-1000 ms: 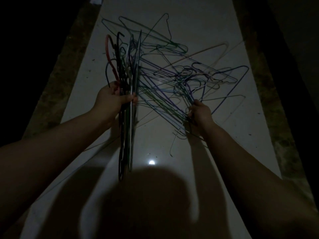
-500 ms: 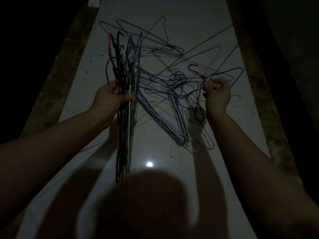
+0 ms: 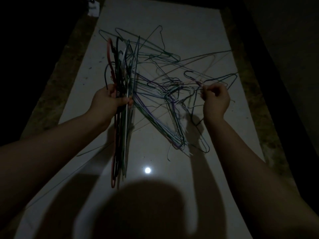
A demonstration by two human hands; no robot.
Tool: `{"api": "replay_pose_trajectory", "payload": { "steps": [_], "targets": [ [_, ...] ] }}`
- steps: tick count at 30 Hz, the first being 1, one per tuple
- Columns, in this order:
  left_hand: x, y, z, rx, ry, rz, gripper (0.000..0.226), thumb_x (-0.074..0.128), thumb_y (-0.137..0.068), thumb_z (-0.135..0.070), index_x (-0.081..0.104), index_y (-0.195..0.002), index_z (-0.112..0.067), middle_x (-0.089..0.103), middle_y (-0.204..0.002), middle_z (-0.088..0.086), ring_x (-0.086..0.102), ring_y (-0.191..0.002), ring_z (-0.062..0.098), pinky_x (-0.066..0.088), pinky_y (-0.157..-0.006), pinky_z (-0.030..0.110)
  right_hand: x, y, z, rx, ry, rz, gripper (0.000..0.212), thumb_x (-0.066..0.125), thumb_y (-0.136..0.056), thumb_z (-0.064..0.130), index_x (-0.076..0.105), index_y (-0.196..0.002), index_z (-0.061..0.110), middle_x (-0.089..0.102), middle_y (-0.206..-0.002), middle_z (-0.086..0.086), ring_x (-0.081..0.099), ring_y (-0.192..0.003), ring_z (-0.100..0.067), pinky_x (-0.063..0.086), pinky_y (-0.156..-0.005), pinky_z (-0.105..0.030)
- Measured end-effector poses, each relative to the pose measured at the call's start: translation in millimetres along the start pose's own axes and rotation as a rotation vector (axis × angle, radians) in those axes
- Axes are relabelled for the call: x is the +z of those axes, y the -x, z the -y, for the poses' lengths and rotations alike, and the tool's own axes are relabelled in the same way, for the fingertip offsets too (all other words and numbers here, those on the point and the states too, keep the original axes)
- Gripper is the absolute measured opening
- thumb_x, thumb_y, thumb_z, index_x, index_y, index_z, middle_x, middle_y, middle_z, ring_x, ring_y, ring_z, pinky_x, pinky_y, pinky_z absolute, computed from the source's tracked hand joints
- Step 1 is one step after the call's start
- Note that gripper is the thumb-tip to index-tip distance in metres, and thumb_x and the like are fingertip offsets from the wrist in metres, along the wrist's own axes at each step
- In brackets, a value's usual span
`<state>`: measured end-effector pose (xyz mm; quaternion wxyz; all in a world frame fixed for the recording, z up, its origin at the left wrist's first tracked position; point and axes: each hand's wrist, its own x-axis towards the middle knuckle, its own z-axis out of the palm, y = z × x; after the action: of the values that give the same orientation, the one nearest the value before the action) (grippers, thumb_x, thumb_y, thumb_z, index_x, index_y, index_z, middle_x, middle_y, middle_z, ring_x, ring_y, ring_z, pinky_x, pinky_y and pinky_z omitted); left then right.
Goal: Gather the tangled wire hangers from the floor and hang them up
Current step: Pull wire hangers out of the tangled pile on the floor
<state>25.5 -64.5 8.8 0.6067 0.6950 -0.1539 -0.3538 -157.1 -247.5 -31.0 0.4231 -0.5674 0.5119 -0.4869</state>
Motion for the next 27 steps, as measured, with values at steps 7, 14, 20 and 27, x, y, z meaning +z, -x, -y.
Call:
{"api": "replay_pose_trajectory", "payload": {
  "steps": [7,14,20,27],
  "targets": [
    [3.4,5.2,-3.7,0.000,0.018,0.004,0.033,0.051,-0.085,0.016,0.053,-0.109,-0.005,0.062,-0.084,0.004,0.064,-0.058,0.001,0.054,-0.065,0.014,-8.3,33.2,-31.8,-0.005,0.277,0.080,0.019,0.052,-0.091,0.001,0.065,-0.102,0.008,0.060,-0.083,0.002,0.054,-0.076,-0.011,0.038,-0.062,-0.002],
    [4.2,7.3,-1.8,-0.012,-0.006,0.010,0.033,0.052,-0.085,0.014,0.055,-0.108,-0.009,0.064,-0.086,0.003,0.066,-0.061,0.001,0.055,-0.066,0.014,-22.1,31.8,-51.4,-0.014,0.687,0.194,0.024,0.054,-0.096,0.024,0.067,-0.107,0.008,0.070,-0.100,-0.011,0.062,-0.090,-0.025,0.037,-0.070,-0.023],
    [5.6,7.1,0.7,-0.012,-0.027,0.019,0.035,0.052,-0.085,0.014,0.055,-0.113,-0.007,0.064,-0.086,0.003,0.066,-0.062,0.002,0.055,-0.066,0.015,-24.1,34.9,-48.3,-0.156,0.881,0.213,0.024,0.055,-0.094,0.030,0.072,-0.103,0.016,0.066,-0.100,-0.012,0.059,-0.094,-0.029,0.038,-0.070,-0.031],
    [7.0,7.2,1.2,-0.013,-0.028,0.023,0.036,0.051,-0.085,0.015,0.054,-0.118,-0.001,0.064,-0.083,0.003,0.065,-0.059,0.001,0.056,-0.067,0.016,-18.8,42.9,-41.4,-0.156,1.032,0.338,0.025,0.054,-0.095,0.028,0.068,-0.097,0.008,0.061,-0.104,-0.013,0.054,-0.096,-0.028,0.031,-0.075,-0.032]
  ]
}}
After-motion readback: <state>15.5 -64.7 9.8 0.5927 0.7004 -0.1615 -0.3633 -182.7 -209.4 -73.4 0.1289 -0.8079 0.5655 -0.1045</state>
